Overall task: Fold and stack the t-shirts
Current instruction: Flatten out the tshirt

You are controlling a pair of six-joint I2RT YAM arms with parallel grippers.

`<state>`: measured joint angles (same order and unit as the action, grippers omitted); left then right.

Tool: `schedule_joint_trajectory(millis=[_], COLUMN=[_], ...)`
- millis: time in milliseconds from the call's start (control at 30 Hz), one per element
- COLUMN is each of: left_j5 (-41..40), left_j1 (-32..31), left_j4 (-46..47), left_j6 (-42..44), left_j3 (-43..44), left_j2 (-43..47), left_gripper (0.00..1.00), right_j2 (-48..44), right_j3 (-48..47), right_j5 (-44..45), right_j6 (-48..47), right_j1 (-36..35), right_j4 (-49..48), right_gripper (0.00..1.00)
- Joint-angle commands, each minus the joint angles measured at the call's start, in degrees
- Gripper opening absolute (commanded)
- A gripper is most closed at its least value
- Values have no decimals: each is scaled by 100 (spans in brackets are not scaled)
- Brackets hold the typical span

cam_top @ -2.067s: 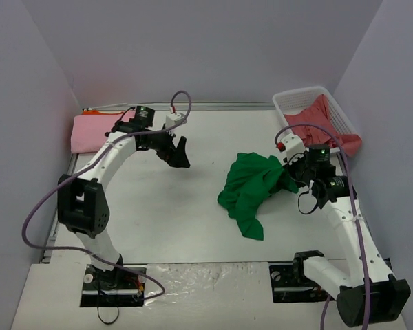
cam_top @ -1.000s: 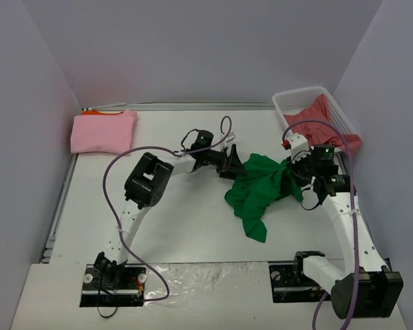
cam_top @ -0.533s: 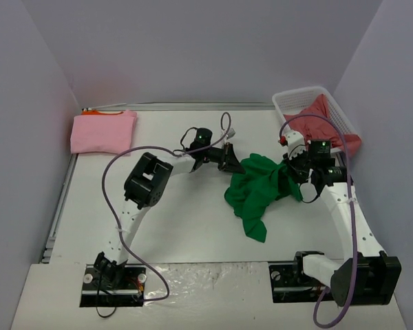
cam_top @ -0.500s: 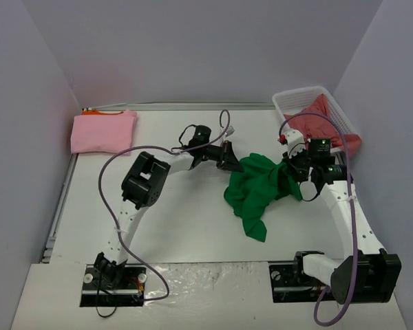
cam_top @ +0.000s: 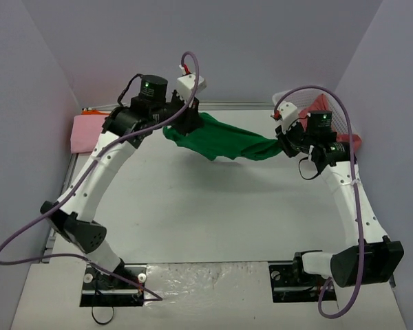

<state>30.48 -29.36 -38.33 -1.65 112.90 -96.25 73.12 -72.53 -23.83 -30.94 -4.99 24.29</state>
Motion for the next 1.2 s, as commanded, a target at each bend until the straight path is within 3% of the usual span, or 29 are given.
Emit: schedule_joint_trajectory(millis=[0, 67, 167, 200, 233, 267, 333, 367, 400, 467, 500, 567, 733, 833, 867, 900, 967, 1033, 1067, 1167], left_j5=[-702, -326, 834, 1394, 1678, 1933, 2738, 2953, 3077, 3437, 3604, 4129, 4844, 4547, 4380, 4074, 3940, 3870, 3773, 3456], left_j1=[-253, -359, -552, -701, -789, -894, -1280, -1430, -1614, -1967, -1977, -1759, -801, -246, -10, 123, 334, 423, 405, 388], left_j4=[-1062, -975, -800, -634, -597, -597, -859, -1104, -1899, -2965, -3701, -3901, -2586, -604, 926, 1698, 2800, 2211, 1415, 1694], left_j6=[1026, 1061, 1070, 1062, 1096, 1140, 1465, 1683, 2268, 3506, 3766, 3961, 2997, 1357, 229, -391, -1115, -760, -201, -422], left_j3=[-101, -469, -1417, -1942, -2156, -2332, -2588, -2537, -2388, -1669, -1475, -1298, -1666, -2288, -2595, -3216, -3546, -3101, -2873, -2686], left_j2=[413, 711, 888, 897, 845, 784, 626, 329, 152, -505, -674, -973, -1054, -766, -625, -510, -482, -954, -1123, -1563], left_gripper=[2, 2, 2, 7, 21, 53, 59, 73, 94, 94, 94, 94, 94, 94, 94, 94, 94, 94, 94, 94], right_j2=[-350, -491, -650, -676, -685, -677, -668, -659, -659, -659, -650, -641, -545, -483, -414, -387, -282, -229, -185, -106], right_j3=[-200, 44, 362, 571, 669, 749, 933, 969, 995, 1013, 1004, 978, 1022, 1136, 1171, 1189, 1215, 1233, 1233, 1250], right_j5=[-113, -104, -25, 1, 63, 98, 160, 221, 247, 318, 344, 371, 467, 441, 432, 415, 388, 336, 336, 336], right_j6=[-96, -140, -167, -176, -184, -184, -167, -167, -167, -149, -141, -123, -123, -114, -105, -97, -70, -44, -18, 18], right_j1=[34, 25, 16, 16, 25, 25, 7, 16, 7, 7, 16, 7, -19, -28, -28, -28, -37, -37, -37, -45], right_j4=[225, 234, 251, 260, 277, 278, 295, 304, 321, 322, 330, 348, 374, 357, 357, 348, 339, 313, 295, 260], right_gripper=[0, 0, 0, 0, 0, 0, 0, 0, 0, 0, 0, 0, 0, 0, 0, 0, 0, 0, 0, 0])
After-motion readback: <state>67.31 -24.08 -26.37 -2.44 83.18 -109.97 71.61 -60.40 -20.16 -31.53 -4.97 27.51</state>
